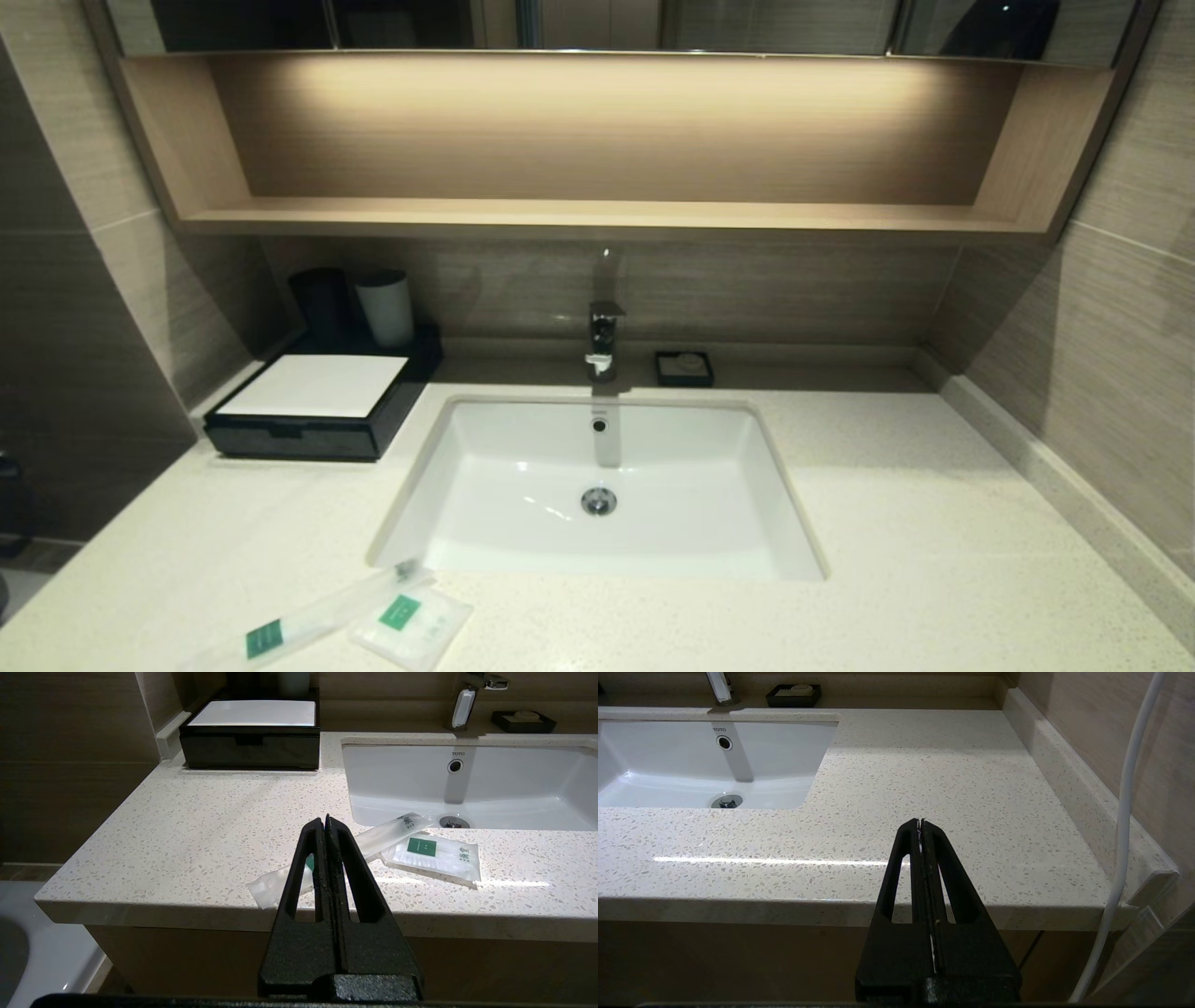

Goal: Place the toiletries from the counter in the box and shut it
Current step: Open the drawer

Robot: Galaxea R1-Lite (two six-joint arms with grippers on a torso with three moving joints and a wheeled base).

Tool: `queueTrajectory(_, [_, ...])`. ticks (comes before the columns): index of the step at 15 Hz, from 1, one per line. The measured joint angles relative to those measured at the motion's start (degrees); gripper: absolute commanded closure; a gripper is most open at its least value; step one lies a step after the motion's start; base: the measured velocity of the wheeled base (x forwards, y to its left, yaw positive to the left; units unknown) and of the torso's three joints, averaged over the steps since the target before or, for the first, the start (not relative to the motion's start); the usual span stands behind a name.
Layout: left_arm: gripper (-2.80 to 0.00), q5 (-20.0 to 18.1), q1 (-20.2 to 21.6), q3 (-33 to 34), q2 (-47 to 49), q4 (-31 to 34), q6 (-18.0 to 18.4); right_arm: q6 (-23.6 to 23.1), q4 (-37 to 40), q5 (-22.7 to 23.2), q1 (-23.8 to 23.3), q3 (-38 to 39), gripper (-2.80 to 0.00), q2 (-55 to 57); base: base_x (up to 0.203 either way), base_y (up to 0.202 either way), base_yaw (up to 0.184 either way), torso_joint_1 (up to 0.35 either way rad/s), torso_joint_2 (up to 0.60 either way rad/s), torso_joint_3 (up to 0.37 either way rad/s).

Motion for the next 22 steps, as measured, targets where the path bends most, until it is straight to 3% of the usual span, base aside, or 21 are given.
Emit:
queueTrajectory(15, [0.00, -0.75, 0.00, -1.31, 0.00, 1.03, 0.85, 0.00, 0.00, 0.00, 0.00, 0.00, 0.00, 0.00, 0.000, 0.000, 0.000, 0.000, 0.00, 0.000])
queueTrajectory(22, [0.00, -7.07, 0.00, -15.83, 0.00, 16.00, 0.61, 0.02, 0.00, 0.00, 0.00, 0.00, 0.00, 0.00, 0.000, 0.000, 0.000, 0.000, 0.00, 0.000])
